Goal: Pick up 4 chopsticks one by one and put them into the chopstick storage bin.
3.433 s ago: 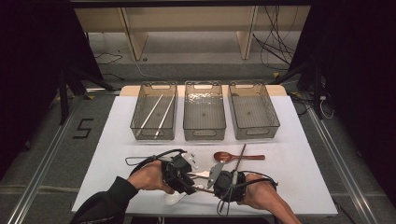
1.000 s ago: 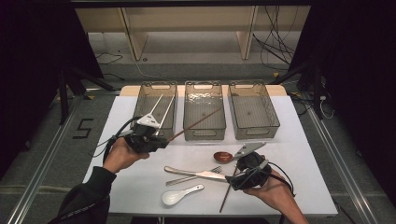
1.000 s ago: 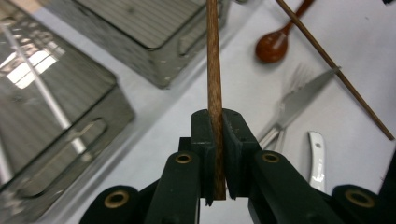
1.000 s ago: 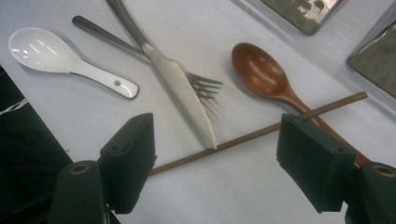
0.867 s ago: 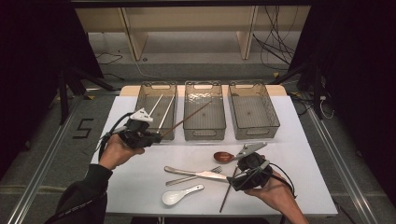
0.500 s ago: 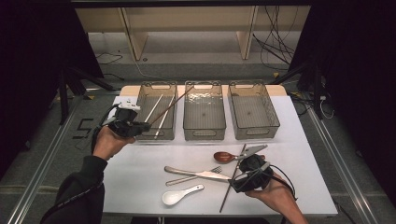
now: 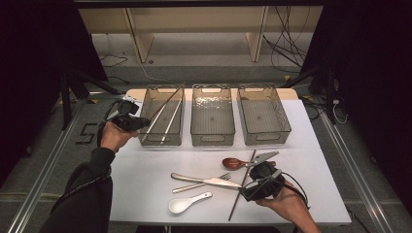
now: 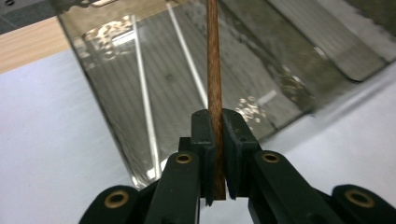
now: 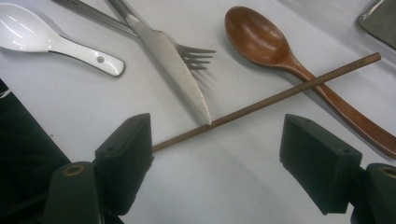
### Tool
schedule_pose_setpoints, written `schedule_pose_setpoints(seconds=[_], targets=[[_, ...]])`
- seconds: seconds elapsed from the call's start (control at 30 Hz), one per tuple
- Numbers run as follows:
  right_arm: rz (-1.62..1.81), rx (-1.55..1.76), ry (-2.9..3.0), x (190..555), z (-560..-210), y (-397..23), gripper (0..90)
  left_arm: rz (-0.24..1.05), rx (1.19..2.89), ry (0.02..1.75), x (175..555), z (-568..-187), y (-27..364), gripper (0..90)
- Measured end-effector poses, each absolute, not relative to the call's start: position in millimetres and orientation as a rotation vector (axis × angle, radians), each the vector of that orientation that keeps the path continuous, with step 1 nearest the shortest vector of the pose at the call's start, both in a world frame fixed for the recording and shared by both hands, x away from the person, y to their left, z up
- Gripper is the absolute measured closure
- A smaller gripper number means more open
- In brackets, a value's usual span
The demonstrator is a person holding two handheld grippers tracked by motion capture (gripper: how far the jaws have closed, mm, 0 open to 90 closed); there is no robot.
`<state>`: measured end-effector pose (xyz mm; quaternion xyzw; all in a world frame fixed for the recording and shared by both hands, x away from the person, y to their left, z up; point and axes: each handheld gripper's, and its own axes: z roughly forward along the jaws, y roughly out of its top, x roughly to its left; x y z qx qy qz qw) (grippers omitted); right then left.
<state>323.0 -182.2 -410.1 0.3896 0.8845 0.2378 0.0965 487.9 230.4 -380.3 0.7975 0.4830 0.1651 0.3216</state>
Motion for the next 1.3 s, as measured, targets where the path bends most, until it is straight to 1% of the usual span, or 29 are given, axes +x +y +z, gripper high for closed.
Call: schedule_pose_setpoints(seconds=[0.3,0.73,0.83,0.93,1.03,1.1,1.17,1.23,1.3], targets=[[0.705,1.156,2.62,323,-410,-183,26.2,0.42,2.082,1.386,505,-396,235,83.6],[0.708,1.147,2.628,323,-410,-183,26.2,0.39,2.124,1.438,516,-403,231,83.3],[0.708,1.145,2.63,322,-410,-183,26.3,0.347,2.136,1.455,519,-406,230,82.9],[0.709,1.146,2.631,322,-410,-183,26.3,0.35,2.139,1.467,520,-407,229,81.6],[0.708,1.143,2.632,323,-410,-183,26.3,0.316,2.126,1.471,518,-403,228,65.8],[0.708,1.146,2.629,323,-410,-184,26.3,0.311,2.112,1.463,516,-397,227,59.6],[0.707,1.149,2.625,323,-410,-184,26.3,0.296,2.1,1.455,512,-391,225,50.9],[0.705,1.159,2.621,323,-410,-184,26.3,0.273,2.095,1.433,507,-385,223,45.6],[0.705,1.171,2.619,324,-410,-184,26.3,0.277,2.084,1.405,499,-378,220,40.6]])
